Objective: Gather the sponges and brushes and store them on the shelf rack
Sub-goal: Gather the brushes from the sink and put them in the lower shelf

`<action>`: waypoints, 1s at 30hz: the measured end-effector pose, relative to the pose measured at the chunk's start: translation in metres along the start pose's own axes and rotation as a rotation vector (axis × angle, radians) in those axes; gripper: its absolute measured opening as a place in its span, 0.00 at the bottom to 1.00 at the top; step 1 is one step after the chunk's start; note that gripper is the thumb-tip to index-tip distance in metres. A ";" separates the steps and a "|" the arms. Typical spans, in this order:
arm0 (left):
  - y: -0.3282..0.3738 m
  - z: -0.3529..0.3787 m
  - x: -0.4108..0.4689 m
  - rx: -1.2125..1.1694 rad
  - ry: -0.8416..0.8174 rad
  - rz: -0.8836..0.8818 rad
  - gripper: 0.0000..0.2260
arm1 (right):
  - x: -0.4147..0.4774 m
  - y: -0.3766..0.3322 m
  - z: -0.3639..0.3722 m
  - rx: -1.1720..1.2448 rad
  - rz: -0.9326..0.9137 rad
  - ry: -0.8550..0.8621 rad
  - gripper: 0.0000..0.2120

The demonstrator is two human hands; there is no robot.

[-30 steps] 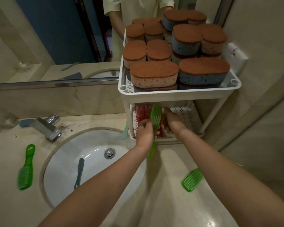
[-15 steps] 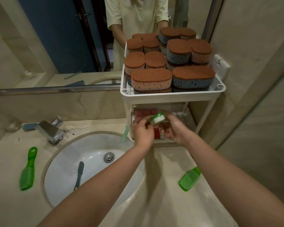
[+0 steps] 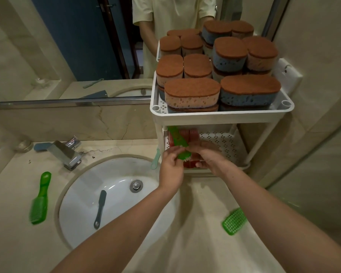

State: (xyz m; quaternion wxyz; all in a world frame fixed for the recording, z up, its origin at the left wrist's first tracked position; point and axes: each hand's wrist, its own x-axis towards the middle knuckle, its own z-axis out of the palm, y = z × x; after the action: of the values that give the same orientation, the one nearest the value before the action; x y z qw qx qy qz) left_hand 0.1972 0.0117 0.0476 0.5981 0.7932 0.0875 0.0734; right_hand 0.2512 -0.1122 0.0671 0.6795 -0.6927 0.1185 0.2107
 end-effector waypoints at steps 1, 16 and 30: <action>-0.003 -0.001 0.000 0.020 -0.017 0.005 0.21 | 0.003 0.001 0.002 -0.009 0.018 -0.013 0.06; -0.025 -0.006 -0.011 0.305 -0.221 -0.089 0.27 | 0.031 0.011 0.025 -0.137 0.137 0.060 0.08; -0.019 -0.015 -0.016 0.416 -0.290 -0.070 0.29 | 0.031 0.013 0.028 -0.659 -0.014 -0.033 0.13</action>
State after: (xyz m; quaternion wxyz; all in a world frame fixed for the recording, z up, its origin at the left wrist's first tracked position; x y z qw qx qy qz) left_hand 0.1769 0.0274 0.0330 0.4307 0.8979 0.0414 -0.0812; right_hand 0.2685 -0.0812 0.0417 0.4223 -0.8725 0.0280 0.2442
